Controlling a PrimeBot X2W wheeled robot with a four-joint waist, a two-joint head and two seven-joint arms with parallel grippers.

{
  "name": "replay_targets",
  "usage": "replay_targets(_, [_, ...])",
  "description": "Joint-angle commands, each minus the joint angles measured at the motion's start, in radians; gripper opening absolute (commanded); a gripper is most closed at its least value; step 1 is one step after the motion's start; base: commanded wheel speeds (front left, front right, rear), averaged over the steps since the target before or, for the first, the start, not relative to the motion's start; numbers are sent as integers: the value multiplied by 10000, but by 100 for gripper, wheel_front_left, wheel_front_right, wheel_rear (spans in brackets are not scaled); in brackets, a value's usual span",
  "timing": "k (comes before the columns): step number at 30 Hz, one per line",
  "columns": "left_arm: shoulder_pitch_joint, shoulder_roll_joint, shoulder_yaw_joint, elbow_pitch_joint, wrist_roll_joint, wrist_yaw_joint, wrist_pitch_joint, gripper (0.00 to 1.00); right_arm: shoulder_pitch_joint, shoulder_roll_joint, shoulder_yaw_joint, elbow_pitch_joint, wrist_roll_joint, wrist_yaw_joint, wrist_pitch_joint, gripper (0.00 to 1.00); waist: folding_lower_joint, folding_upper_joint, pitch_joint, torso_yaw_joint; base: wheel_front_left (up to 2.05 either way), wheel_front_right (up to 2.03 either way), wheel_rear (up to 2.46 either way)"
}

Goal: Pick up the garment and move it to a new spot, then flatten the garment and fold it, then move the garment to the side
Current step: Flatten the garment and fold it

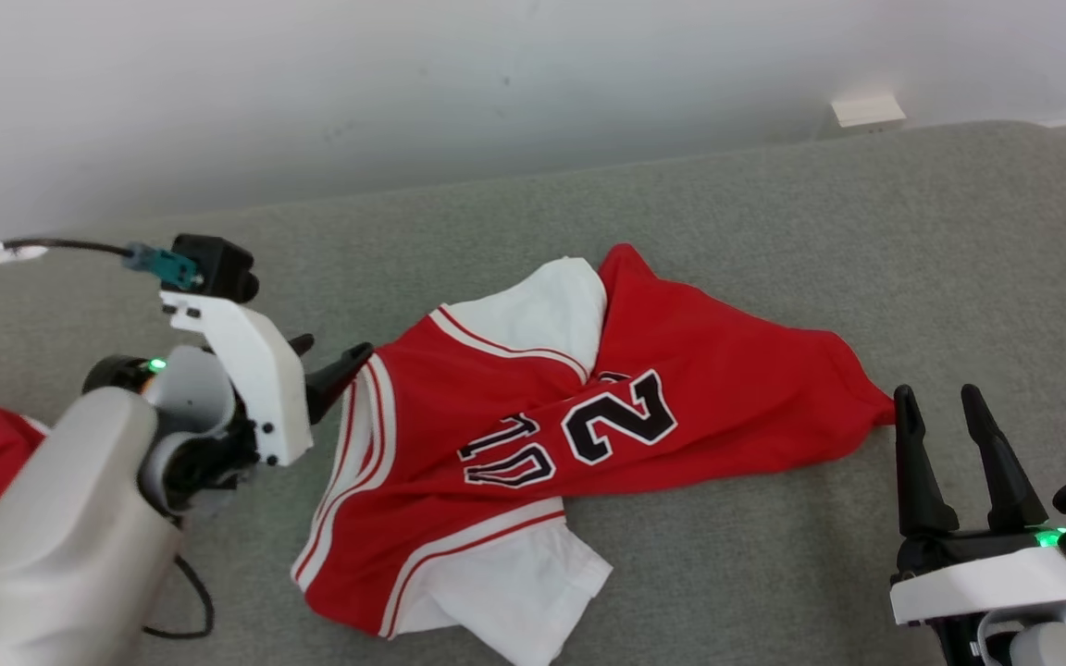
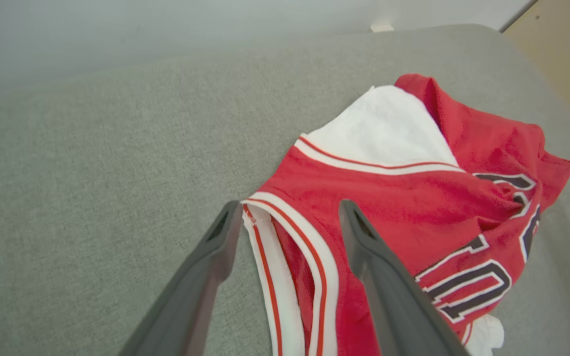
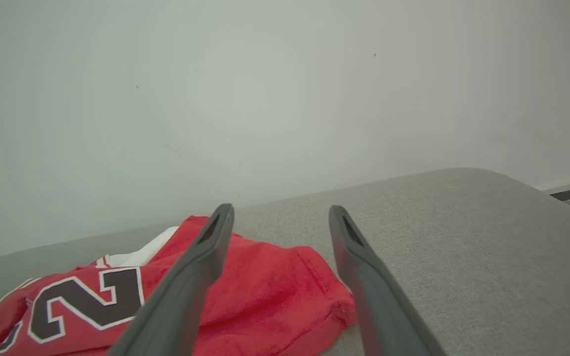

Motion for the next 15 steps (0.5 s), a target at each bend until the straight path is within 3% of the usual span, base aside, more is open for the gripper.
replay_targets(1, [-212, 288, -88, 108, -303, 15, 346, 100, -162, 19, 23, 73, 140, -23, -94, 100, -1, -1, 402, -476, 0, 0, 0])
replay_targets(8, [-840, 1120, -734, 1004, -1174, 13, 1854, 100, -398, 213, 152, 432, 263, -21, -231, 100, -1, -1, 734, -1225, 0, 0, 0])
replay_targets(15, [-949, 1103, -1044, 1541, -1968, 13, 2519, 100, -524, 268, 145, 581, 320, -21, -261, 100, -1, -1, 847, -1594, 0, 0, 0])
